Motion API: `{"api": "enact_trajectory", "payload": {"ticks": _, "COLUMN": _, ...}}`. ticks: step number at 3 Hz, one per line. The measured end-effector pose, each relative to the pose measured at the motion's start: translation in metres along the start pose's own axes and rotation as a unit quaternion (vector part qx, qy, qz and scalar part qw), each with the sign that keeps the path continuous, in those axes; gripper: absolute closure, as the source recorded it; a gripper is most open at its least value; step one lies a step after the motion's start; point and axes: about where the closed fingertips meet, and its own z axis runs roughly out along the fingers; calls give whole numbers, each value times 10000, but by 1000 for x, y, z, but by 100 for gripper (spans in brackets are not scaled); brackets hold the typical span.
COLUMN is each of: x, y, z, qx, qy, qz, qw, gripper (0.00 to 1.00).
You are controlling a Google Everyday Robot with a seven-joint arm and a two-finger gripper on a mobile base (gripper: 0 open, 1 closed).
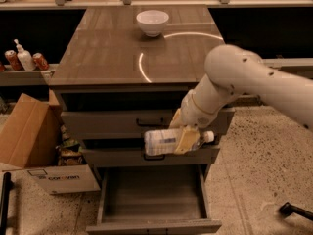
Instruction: Place blue plastic bottle into bottom drawer
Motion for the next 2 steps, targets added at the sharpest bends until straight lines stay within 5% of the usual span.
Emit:
{"api": "enact_trajectory", "payload": {"ticks": 1, "x": 21, "y": 24, "z": 67, "qx": -222, "qy": -471, "qz": 304, "qw": 9982, "gripper": 100}}
{"api": "enact_trajectory", "payload": {"ticks": 2, "x": 29, "y": 30, "z": 91, "qx": -308, "qy": -618, "qz": 415, "qw": 9967, "gripper": 100}}
